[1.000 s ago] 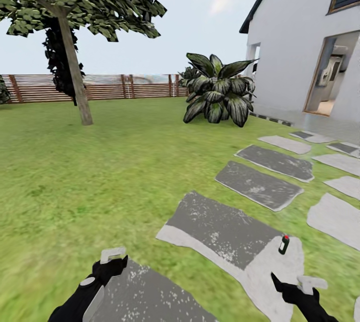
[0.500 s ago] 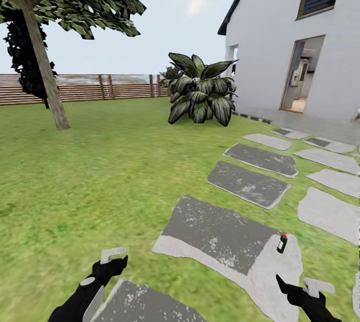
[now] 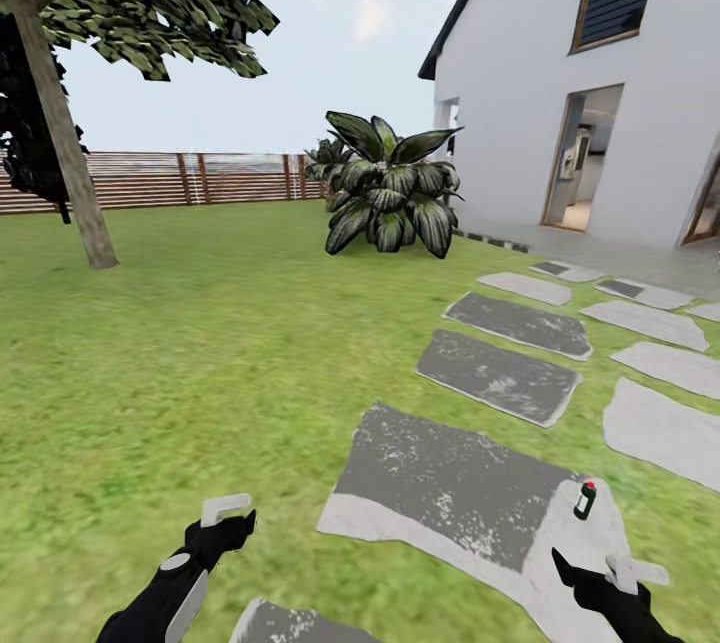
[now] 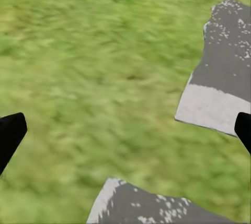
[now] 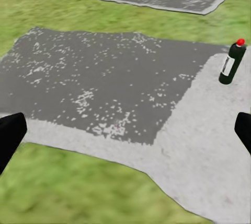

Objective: Pick up the pesticide atomizer in the garden and spray insectifuge to fully cover both potted plants in the garden.

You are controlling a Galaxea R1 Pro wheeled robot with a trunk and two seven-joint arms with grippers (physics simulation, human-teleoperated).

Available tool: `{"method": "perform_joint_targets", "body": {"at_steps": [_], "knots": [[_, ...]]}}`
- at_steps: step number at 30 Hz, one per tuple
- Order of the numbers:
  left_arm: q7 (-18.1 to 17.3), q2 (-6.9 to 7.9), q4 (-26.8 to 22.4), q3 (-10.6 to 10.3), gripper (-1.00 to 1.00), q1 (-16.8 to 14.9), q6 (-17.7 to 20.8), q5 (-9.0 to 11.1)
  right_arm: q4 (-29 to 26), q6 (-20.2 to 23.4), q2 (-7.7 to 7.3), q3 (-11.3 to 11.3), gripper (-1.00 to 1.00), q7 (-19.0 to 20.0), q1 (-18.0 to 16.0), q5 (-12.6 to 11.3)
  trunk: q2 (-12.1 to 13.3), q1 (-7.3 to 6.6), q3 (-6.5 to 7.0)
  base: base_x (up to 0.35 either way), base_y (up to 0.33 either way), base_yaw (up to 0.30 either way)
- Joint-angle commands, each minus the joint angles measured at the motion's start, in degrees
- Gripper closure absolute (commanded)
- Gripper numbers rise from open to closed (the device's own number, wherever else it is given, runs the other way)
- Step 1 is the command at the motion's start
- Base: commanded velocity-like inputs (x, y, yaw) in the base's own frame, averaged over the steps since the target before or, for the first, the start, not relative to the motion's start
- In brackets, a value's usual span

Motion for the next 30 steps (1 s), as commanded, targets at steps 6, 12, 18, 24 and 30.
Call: {"method": "perform_joint_targets", "body": {"at_steps": [6,12,18,24,30], "knots": [[0.1,0.01,0.0,-0.1,-1.0,-0.02,0.01,0.6,0.02,-0.05,0.05,-0.19,-1.0,0.44,-0.04,-0.34,-0.02,0.01,-0.06,0.207,0.297,-0.003],[0.09,0.01,0.0,-0.1,-1.0,-0.02,0.03,0.6,0.02,-0.05,0.08,-0.2,-1.0,0.44,-0.04,-0.34,-0.02,0.01,-0.06,0.207,0.297,0.0],[0.13,0.01,0.0,-0.1,-1.0,-0.02,0.04,0.6,0.01,-0.03,0.09,-0.17,-1.0,0.44,-0.04,-0.34,-0.02,0.01,-0.06,0.207,0.297,0.0],[0.13,0.01,0.0,-0.1,-1.0,-0.02,0.04,0.6,0.01,-0.04,0.09,-0.05,-1.0,0.44,-0.04,-0.34,-0.02,0.01,-0.06,0.207,0.297,0.0],[0.14,0.01,0.0,-0.1,-1.0,-0.02,0.04,0.6,-0.05,-0.05,0.09,0.05,-1.0,0.43,-0.04,-0.34,-0.02,0.01,-0.06,0.207,0.297,0.0]]}}
